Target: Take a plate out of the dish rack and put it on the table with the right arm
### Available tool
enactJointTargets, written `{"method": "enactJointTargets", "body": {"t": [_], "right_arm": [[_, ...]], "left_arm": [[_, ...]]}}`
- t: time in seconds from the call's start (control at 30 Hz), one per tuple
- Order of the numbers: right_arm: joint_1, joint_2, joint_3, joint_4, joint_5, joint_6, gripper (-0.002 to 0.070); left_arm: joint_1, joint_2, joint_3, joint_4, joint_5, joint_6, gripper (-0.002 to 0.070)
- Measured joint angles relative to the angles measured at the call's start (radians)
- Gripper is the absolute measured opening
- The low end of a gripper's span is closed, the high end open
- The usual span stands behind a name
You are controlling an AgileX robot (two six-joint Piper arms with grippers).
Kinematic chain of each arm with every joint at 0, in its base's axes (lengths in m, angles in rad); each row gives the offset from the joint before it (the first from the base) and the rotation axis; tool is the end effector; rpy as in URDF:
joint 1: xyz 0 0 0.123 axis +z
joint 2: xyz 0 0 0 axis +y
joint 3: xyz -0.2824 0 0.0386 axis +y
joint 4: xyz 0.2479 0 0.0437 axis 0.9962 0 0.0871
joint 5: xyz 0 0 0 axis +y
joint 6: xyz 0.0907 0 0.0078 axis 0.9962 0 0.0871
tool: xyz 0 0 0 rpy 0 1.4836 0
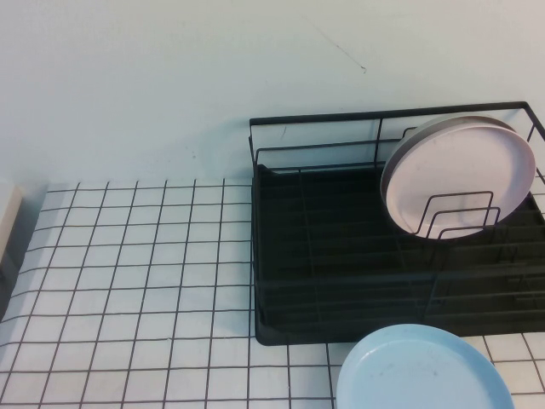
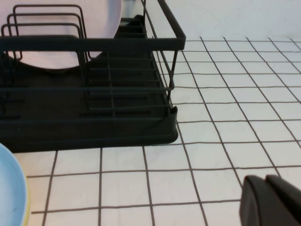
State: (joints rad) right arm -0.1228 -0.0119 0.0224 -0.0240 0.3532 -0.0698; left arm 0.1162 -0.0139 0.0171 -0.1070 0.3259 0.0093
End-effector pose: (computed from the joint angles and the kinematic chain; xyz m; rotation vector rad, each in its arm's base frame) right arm 0.0526 -0.0073 0.1744 0.0340 1.8498 -0.1577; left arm 0.0535 0.0031 0.1788 -0.1641 1.8034 -0.0138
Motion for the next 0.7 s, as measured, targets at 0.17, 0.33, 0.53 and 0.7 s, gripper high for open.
{"method": "enactJointTargets", "body": {"t": [0.17, 0.33, 0.53, 0.7], "right_arm": [[0.000, 0.000, 0.000, 0.012, 0.000, 0.000, -0.0002], [0.000, 0.000, 0.000, 0.058, 0.000, 0.002, -0.0002], [0.000, 0.000, 0.004, 0.472, 0.001, 0.157, -0.0002], [0.000, 0.000, 0.006, 0.757, -0.001, 0.205, -0.0002]], "left_arm": [[0.000, 0.000, 0.000, 0.000, 0.000, 0.000, -0.0003], [0.000, 0.000, 0.000, 0.000, 0.000, 0.000, -0.0003], [0.000, 0.000, 0.000, 0.000, 0.000, 0.000, -0.0003], [0.000, 0.000, 0.000, 0.000, 0.000, 0.000, -0.0003]]}}
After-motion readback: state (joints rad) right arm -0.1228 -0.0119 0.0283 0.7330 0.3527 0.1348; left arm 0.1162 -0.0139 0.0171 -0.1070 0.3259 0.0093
